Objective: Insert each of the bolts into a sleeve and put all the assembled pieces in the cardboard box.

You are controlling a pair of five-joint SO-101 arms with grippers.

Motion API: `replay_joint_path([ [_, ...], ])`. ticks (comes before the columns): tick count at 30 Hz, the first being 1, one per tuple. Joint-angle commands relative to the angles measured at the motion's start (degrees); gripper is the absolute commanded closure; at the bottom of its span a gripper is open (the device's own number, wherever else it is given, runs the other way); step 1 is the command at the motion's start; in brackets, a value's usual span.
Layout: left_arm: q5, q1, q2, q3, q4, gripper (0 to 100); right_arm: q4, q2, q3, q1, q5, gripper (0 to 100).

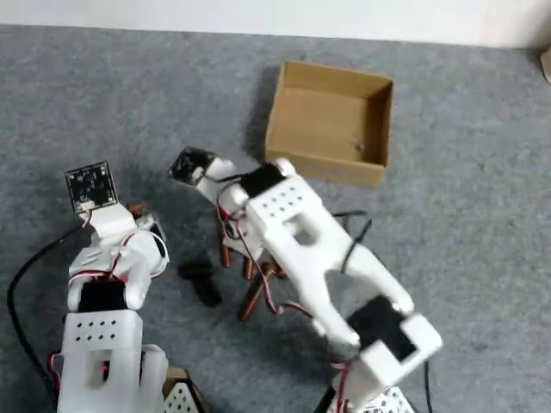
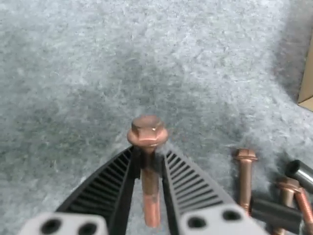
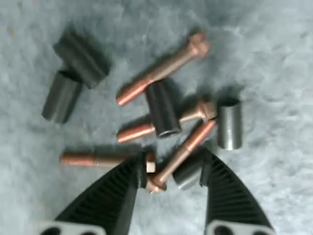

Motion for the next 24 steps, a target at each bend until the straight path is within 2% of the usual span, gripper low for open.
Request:
replay_joint_path([
  [1,-0.26,-0.75,-1.01,-0.57,-1.58,99,5.93,5.32,-9.36,-0.75,4.48,81.9],
  [9,-0.26,-1.01,-1.01,-0.48,-1.58,99,12.44,15.16,-24.66,-4.0,5.1,81.9],
  [13,-0.26,-4.26,-1.01,-0.66,-1.58,99,12.79,20.0,-29.32,-6.29,5.1,81.9],
  [24,-0.26,-5.58,-1.01,-0.75,-1.58,99,12.88,31.6,-30.81,-6.46,5.1,81.9],
])
